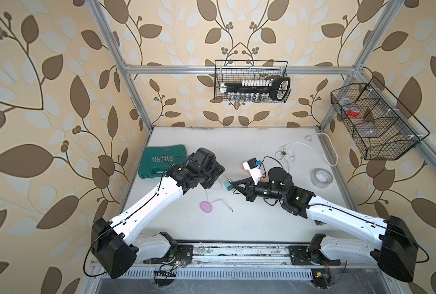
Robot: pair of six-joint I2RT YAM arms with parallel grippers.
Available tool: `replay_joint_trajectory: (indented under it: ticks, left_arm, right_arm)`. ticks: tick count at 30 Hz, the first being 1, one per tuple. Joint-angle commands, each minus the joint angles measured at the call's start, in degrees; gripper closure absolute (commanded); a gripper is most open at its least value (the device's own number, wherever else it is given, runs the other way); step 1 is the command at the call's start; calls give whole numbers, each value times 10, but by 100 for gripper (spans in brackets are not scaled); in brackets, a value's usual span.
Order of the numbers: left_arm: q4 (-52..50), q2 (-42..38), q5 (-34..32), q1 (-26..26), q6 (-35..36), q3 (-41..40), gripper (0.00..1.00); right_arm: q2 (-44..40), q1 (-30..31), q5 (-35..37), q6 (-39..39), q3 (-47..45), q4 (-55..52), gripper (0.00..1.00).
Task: Charge the bluetooth headset
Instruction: Insert the charging cable into the bluetooth headset.
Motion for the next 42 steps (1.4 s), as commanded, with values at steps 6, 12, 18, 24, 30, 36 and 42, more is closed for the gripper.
replay_joint_trajectory:
  ticks: [6, 12, 18, 24, 30, 36, 42]
  left_arm:
    - [-37, -41, -65, -16, -3, 34, 60]
    - [-48, -45, -80, -18, -2, 34, 60]
    - [-50, -52, -94, -21, 2, 33, 60]
    - [-54, -58, -103, -23, 6, 31, 60]
    - [-55, -62, -103, -23, 6, 28, 60]
    - [-49, -61, -101, -24, 5, 22, 61]
    - [-46, -61, -103, -24, 8, 22, 61]
  right_arm:
    - [65, 9, 31, 16, 44, 51, 92]
    - [95, 23, 34, 28, 61, 68, 93]
    - [117, 23, 34, 55, 71, 87, 93]
    - [135, 24, 22, 71, 78, 111, 92]
    - [139, 23, 19, 79, 77, 129, 92]
    - [148, 23, 2, 88, 80, 144, 92]
    - [154, 23, -12, 98, 80, 162, 92]
